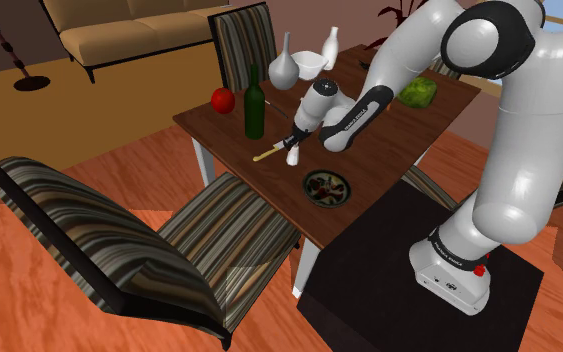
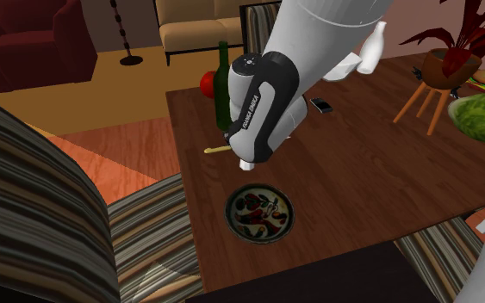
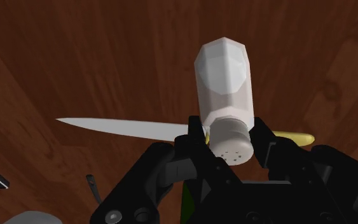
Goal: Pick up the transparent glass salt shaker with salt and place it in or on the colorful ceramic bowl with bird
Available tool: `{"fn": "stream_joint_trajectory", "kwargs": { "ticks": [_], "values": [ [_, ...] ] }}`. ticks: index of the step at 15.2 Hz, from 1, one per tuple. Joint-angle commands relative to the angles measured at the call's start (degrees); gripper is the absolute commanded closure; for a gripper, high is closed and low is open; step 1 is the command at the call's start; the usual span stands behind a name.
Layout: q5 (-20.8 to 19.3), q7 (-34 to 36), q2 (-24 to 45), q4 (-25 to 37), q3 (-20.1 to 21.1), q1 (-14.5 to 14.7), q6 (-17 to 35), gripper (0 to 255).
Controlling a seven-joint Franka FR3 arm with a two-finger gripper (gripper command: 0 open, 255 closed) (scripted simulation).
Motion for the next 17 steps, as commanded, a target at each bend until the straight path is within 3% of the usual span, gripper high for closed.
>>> {"fn": "stream_joint_trajectory", "kwargs": {
  "ticks": [1, 17],
  "values": [
    [0.5, -0.6, -0.7, -0.2, 0.6, -0.5, -0.6, 255],
    [10.3, -10.4, -11.7, -1.9, 9.2, -7.1, -10.3, 255]
  ]
}}
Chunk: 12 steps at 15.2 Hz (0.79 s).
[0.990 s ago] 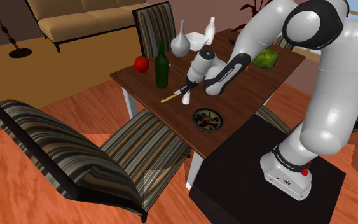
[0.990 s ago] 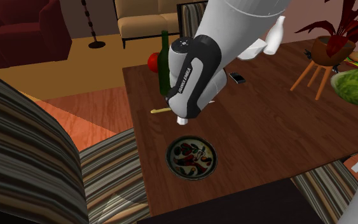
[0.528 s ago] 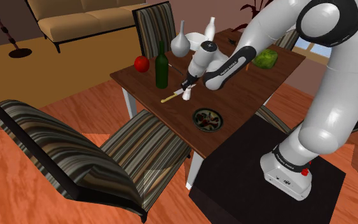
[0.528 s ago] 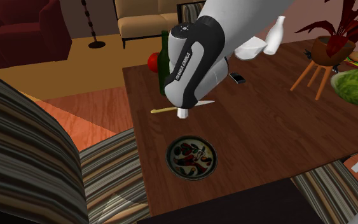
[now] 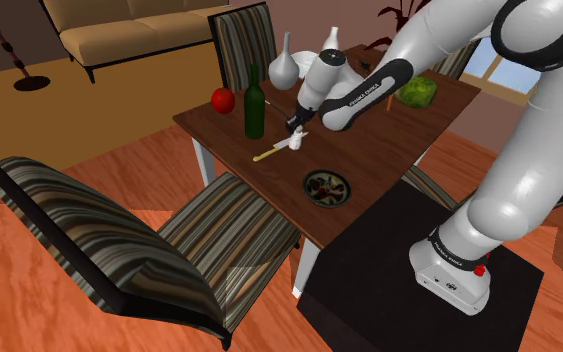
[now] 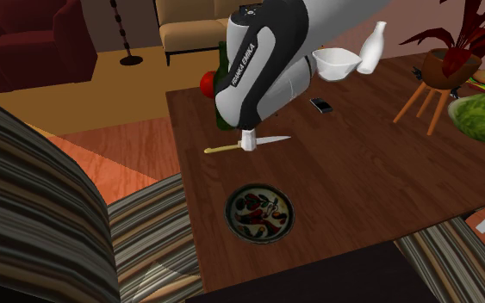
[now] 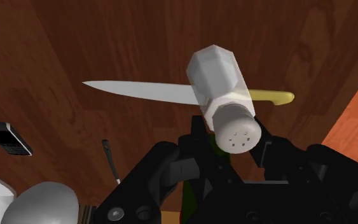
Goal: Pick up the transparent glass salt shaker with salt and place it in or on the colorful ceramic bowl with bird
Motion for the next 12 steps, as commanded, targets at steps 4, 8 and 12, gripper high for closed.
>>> {"fn": "stream_joint_trajectory", "kwargs": {
  "ticks": [4, 8, 12],
  "values": [
    [3.5, -3.2, -3.1, 0.2, 1.8, -1.2, -3.2, 255],
    [5.0, -4.1, -6.4, -2.2, 2.5, -1.6, -4.1, 255],
    [6.4, -4.0, -15.0, -12.0, 3.2, -1.4, -2.6, 255]
  ]
}}
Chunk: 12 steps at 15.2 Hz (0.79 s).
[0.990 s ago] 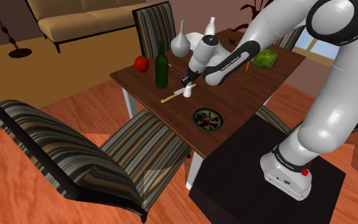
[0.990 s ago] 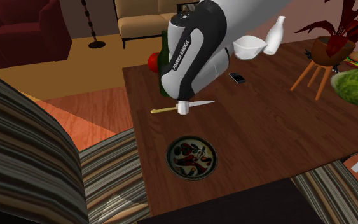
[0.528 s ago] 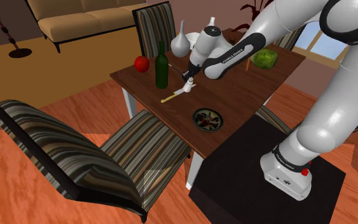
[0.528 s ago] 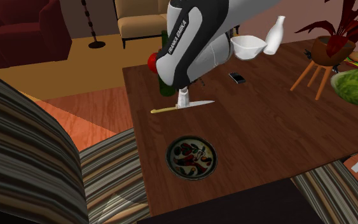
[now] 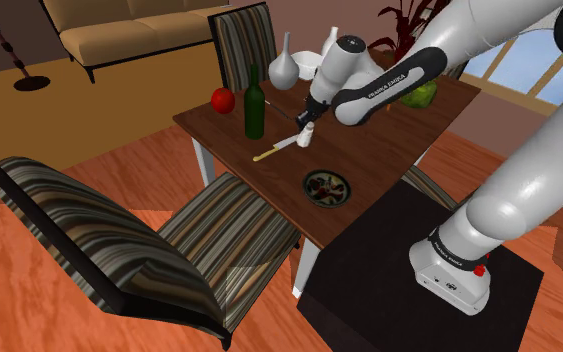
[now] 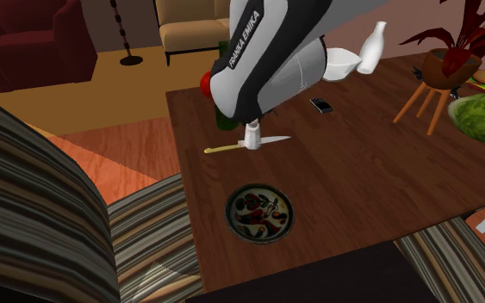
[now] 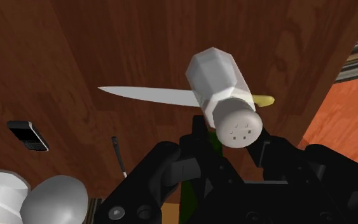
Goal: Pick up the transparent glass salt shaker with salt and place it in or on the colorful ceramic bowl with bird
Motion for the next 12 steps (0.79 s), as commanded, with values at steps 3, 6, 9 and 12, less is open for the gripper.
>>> {"fn": "stream_joint_trajectory", "kwargs": {
  "ticks": [3, 6, 9, 12],
  "values": [
    [2.1, 0.1, -9.5, -10.2, 0.7, 1.0, 0.9, 255],
    [4.8, -0.8, -16.8, -16.8, 0.5, 2.7, 0.3, 255],
    [7.2, -1.4, -24.7, -23.1, -0.1, 5.2, -1.3, 255],
    [8.6, -1.2, -30.5, -27.9, -0.3, 7.0, -2.4, 255]
  ]
}}
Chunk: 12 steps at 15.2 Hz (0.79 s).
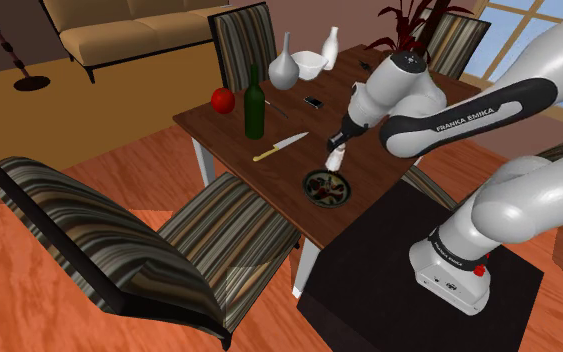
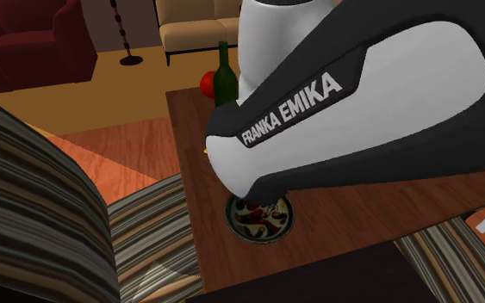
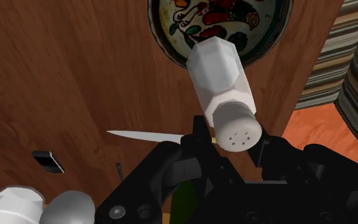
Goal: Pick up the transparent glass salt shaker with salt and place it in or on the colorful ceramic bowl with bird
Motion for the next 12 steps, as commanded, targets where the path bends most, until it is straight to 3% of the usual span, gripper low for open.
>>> {"fn": "stream_joint_trajectory", "kwargs": {
  "ticks": [1, 7, 12],
  "values": [
    [-0.1, 0.3, -0.7, -1.8, 0.1, 0.0, 1.2, 255],
    [-3.4, 3.5, 4.8, -3.1, 3.1, -3.8, 8.1, 255],
    [-8.5, 7.9, 9.9, -3.6, 8.0, -9.9, 14.0, 255]
  ]
}}
